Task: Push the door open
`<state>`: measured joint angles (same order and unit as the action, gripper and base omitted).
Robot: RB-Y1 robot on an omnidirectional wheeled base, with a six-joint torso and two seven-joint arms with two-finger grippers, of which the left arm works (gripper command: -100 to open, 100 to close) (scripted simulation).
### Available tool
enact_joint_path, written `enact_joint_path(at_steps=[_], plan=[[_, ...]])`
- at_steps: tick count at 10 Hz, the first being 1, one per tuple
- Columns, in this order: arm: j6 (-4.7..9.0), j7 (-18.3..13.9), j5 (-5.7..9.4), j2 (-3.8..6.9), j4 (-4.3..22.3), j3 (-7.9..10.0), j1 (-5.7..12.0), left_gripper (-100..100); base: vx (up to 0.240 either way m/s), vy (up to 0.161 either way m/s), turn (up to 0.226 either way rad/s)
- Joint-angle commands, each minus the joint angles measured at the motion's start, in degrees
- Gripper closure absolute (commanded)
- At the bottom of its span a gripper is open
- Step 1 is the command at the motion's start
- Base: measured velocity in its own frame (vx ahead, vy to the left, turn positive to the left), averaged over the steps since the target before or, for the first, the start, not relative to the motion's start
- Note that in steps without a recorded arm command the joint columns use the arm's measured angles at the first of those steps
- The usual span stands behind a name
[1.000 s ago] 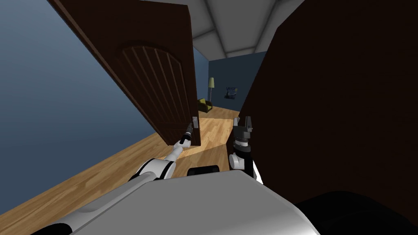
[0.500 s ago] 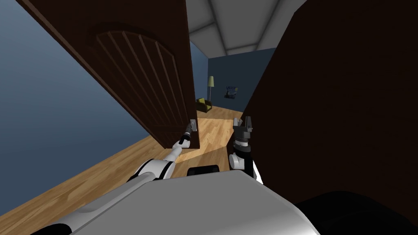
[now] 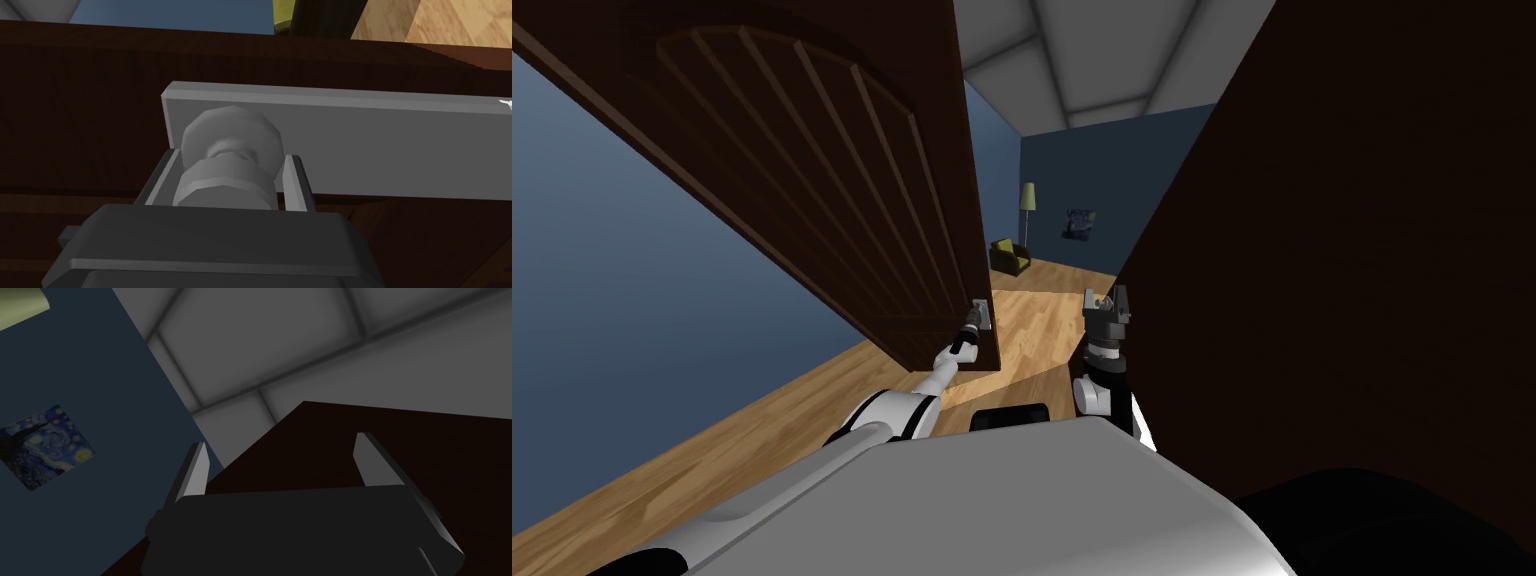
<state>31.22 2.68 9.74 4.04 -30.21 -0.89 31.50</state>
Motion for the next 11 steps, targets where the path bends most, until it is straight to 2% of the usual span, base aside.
enact_joint_path(at_steps=[1, 5, 6, 9, 11], plan=[[-0.12, 0.0, 0.0, -0.01, 0.12, 0.0, -0.15, 100, -0.037, -0.002, -0.003], [-0.12, 0.0, 0.0, -0.01, 0.12, 0.0, -0.15, 100, -0.014, 0.001, 0.001], [-0.09, 0.95, 0.35, 0.44, 0.34, 0.86, -0.14, 100, 0.101, -0.034, 0.072], [0.1, 2.59, 0.93, 0.9, 0.52, 2.31, 0.11, 100, 0.176, -0.051, 0.075], [0.1, 2.59, 0.93, 0.9, 0.52, 2.31, 0.11, 100, 0.13, -0.021, 0.005]])
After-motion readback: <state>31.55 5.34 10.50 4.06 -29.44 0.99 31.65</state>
